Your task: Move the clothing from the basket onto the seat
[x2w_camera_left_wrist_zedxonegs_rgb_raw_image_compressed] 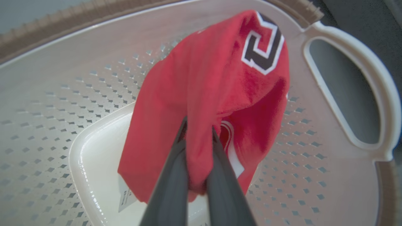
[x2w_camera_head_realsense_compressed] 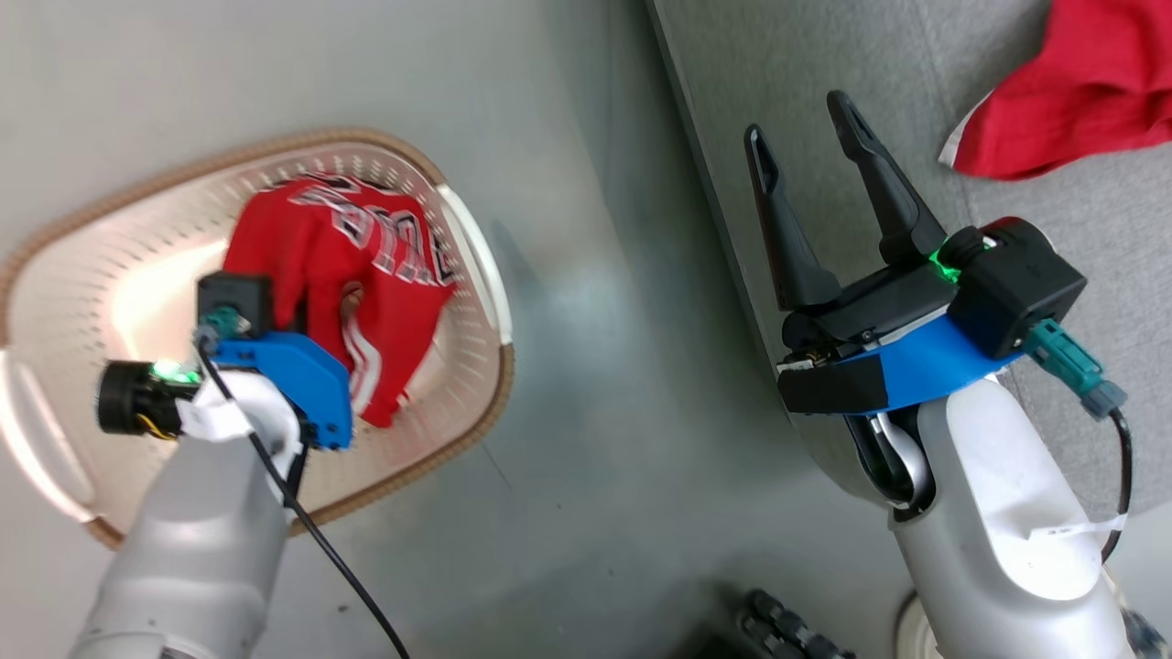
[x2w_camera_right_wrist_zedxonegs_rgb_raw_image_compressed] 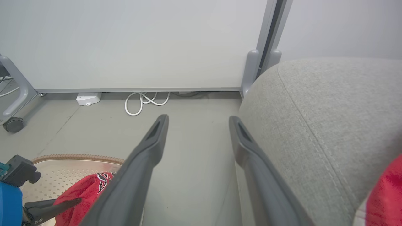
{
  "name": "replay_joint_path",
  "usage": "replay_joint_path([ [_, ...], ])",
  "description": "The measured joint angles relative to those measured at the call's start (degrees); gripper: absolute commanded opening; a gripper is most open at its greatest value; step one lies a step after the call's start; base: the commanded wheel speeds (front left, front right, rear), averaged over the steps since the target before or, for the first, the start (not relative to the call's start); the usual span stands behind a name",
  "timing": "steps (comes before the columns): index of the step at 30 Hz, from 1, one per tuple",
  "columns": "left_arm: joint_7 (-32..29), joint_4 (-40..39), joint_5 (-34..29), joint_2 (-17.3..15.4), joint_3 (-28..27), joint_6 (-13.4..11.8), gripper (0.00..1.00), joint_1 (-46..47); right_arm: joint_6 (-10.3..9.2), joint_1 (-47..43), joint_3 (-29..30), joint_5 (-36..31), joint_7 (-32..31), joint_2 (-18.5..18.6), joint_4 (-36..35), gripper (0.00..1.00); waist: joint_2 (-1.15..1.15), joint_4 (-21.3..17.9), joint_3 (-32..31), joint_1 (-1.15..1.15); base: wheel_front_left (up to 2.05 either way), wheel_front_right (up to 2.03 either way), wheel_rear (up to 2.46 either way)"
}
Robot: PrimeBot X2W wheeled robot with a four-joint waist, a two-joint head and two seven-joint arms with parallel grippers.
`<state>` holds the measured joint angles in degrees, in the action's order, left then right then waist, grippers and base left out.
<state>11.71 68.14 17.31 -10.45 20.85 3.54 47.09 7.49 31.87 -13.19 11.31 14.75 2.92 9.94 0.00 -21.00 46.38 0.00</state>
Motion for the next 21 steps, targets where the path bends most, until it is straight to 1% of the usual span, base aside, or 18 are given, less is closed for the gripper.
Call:
replay_joint_path([
  [6,2.05,0.86,0.37,3.07,1.29,1.46,0.00,-2.94,0.00,-1.18,1.41,-2.83,-1.80,-0.03,1.25,1.00,0.00,2.52,-7.15,-0.01,0.00,0.00,0.00],
  [10,2.97,0.22,1.48,4.99,1.63,2.43,0.00,-5.04,0.00,-3.78,2.07,-3.85,-3.59,-0.04,1.71,1.00,0.00,4.45,-12.74,-0.01,0.00,0.00,0.00],
  [16,3.21,-3.67,2.44,6.67,2.68,3.16,0.00,-9.02,0.00,-7.21,1.51,-5.83,-6.48,0.00,2.33,1.00,0.00,7.71,-21.28,-0.02,0.00,0.00,0.00],
  [21,3.27,-8.48,2.47,7.33,5.67,3.58,0.00,-11.75,0.00,-10.78,2.22,-6.17,-8.23,0.41,2.33,1.00,0.00,10.97,-28.11,-0.02,0.00,0.00,0.00],
])
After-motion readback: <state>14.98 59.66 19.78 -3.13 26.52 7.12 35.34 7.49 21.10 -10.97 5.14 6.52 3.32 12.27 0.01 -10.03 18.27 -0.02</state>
